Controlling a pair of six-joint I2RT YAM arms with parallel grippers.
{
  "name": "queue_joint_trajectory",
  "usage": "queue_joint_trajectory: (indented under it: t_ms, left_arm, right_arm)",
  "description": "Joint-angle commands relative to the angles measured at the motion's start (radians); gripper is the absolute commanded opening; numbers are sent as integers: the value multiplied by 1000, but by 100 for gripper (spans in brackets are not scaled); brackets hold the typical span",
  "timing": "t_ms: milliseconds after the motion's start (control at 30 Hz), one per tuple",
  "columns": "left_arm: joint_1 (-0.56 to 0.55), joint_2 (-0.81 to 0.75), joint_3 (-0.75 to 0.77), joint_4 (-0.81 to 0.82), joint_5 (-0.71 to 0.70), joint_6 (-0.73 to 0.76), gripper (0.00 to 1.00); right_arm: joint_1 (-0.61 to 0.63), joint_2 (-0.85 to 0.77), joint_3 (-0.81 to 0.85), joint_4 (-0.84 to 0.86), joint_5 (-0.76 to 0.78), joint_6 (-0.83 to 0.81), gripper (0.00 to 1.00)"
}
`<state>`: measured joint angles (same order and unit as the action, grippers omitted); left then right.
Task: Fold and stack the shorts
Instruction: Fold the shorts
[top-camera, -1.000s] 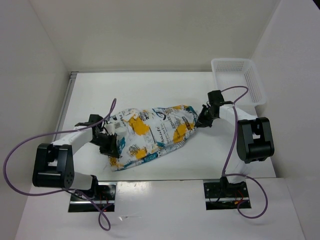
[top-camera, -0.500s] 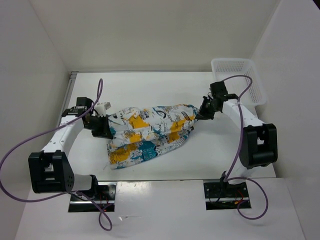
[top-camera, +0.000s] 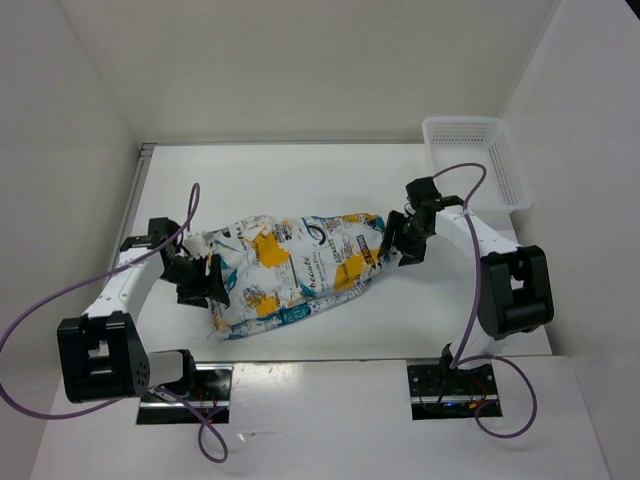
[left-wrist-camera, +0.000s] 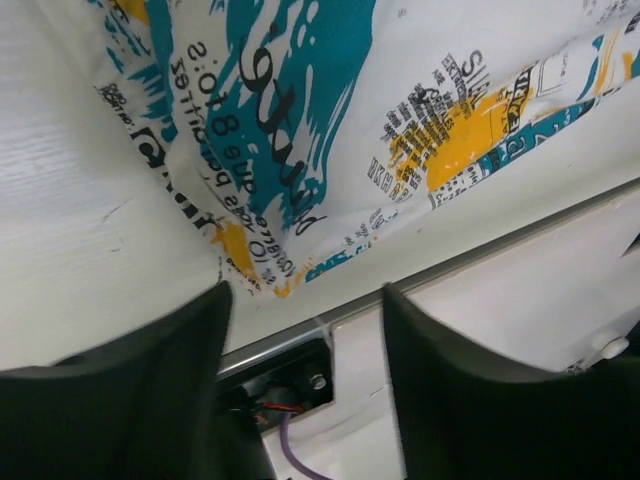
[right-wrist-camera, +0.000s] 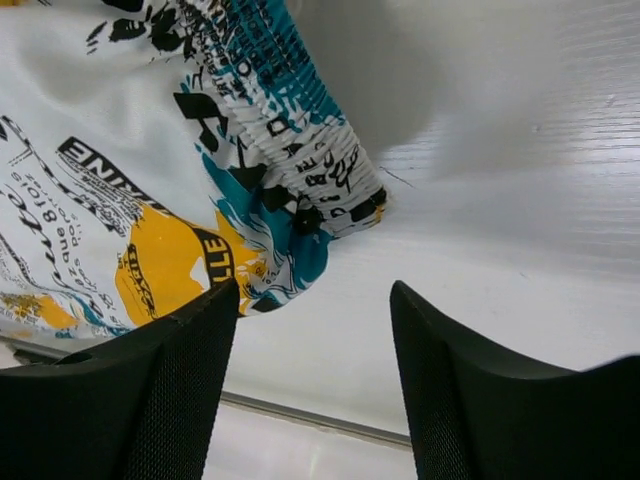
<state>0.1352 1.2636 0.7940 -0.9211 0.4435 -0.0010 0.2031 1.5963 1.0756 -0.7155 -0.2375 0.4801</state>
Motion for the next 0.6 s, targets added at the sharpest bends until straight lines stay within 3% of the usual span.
queue_joint_trajectory:
  t_ms: [0, 67, 167, 233, 267, 300, 367, 433, 567]
  left_arm:
    - [6, -15, 69, 24, 32, 1, 74]
    - [6, -15, 125, 15, 11, 1, 72]
    - [-20, -6, 191, 48, 11, 1, 49]
    - [-32, -6, 176, 102, 49, 1, 41]
    - [-54, 26, 159, 172, 79, 1, 41]
    - [-65, 43, 145, 201, 80, 1, 44]
    - [-98, 95, 123, 284, 89, 1, 53]
    - [-108, 123, 114, 317, 89, 1, 54]
    - [-108, 204, 103, 384, 40, 1, 50]
  right_arm:
    - [1, -15, 67, -13, 69, -3, 68]
    - [1, -33, 113, -22, 134, -3, 68]
    - [1, -24, 153, 34, 173, 18, 57]
    - [-8, 11, 162, 73, 182, 18, 56]
    - [-8, 66, 175, 111, 172, 18, 60]
    - [-17, 105, 194, 111, 135, 0, 81]
    - [-27, 216, 231, 111, 94, -49, 93]
    - [-27, 263, 241, 111, 52, -101, 100]
    - [-27, 304, 202, 168, -55, -144, 100]
